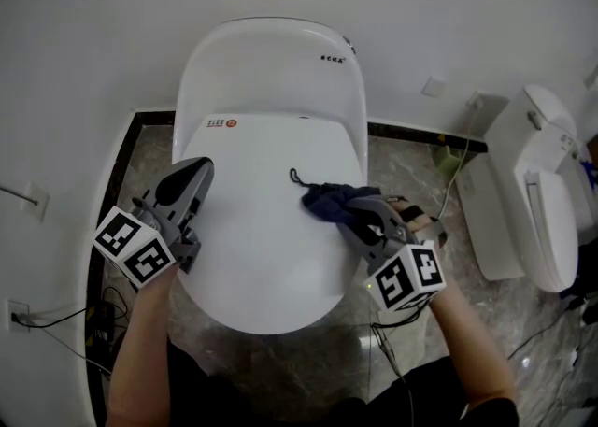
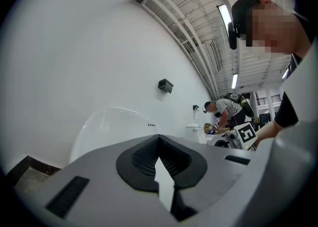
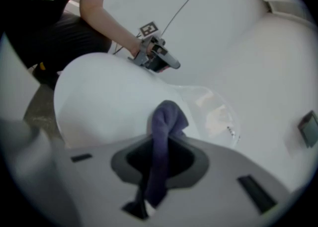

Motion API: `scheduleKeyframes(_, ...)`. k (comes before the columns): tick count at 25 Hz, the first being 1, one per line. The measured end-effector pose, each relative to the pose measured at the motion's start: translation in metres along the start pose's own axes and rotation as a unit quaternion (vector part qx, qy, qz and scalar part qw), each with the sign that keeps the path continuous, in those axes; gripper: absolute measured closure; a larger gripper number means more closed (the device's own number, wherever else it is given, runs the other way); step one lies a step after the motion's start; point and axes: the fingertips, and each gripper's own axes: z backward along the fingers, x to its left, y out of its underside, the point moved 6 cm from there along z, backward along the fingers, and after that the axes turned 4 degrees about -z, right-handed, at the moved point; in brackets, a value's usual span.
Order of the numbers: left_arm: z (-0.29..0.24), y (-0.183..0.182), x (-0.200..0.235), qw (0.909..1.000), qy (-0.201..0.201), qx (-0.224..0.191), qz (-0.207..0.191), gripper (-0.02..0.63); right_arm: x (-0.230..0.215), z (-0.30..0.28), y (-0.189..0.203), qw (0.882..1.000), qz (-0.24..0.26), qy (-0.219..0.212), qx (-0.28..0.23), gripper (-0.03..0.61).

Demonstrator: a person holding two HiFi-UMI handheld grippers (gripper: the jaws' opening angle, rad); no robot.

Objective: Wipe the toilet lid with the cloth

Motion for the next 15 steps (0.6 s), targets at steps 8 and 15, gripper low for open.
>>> scheduleKeyframes(8, 0.001, 0.001, 0.0, 1.0, 0.0, 0.0, -0.003, 0.6, 0.029, 0.019, -0.01, 1.0, 0.008, 0.002, -0.004, 0.503)
scheduleKeyframes(15, 0.001, 0.001, 0.001, 1.0, -0.003, 0.001, -0.003, 0.6, 0.06, 0.038, -0.02, 1.0, 0.011, 0.0, -0.003, 0.503)
